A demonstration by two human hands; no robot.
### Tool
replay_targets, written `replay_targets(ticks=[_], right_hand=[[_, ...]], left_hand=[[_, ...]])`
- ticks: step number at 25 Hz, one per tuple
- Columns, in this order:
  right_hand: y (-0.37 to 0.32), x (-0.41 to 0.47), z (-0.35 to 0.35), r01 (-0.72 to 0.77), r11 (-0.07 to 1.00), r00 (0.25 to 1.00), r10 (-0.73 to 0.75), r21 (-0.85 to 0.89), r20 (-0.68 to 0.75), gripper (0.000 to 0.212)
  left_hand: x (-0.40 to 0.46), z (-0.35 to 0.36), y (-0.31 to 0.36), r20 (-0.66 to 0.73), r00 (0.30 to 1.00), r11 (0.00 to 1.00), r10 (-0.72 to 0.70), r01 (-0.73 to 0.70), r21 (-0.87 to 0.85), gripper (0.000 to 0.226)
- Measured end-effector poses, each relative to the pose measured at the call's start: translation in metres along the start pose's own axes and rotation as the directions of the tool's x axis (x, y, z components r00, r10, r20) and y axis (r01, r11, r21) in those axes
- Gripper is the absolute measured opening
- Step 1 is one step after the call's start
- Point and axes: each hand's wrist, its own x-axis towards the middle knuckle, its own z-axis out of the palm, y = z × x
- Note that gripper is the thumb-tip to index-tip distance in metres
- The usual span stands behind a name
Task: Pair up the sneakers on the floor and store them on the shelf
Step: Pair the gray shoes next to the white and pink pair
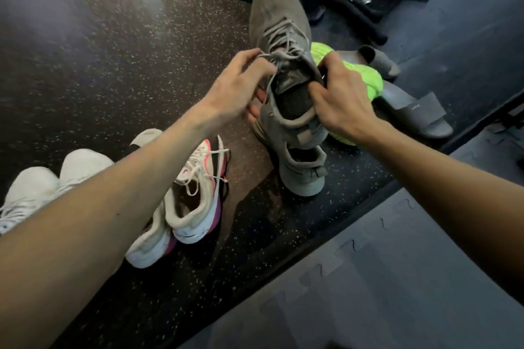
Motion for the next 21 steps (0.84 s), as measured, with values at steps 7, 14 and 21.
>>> replay_targets(ticks=[7, 14, 21], right_hand=[[-0.036, 0.003, 0.022, 0.072, 0.993, 0.995, -0.077, 0.092, 0.058, 0.020], [0.009, 0.004, 0.040, -0.126, 0.991, 0.982, 0.117, 0.054, 0.146, 0.033], [0.065, -0.004, 0.072, -0.151, 0.903, 0.754, 0.368, -0.402, 0.544, 0.011]], left_hand=[[-0.017, -0.006, 0.002, -0.180, 0.972, 0.670, 0.148, 0.035, 0.741, 0.057], [-0.019, -0.022, -0.007, -0.223, 0.936, 0.618, 0.270, 0.009, 0.786, 0.039], [-0.026, -0.027, -0.047, -0.186, 0.970, 0.625, 0.156, 0.049, 0.779, 0.038]])
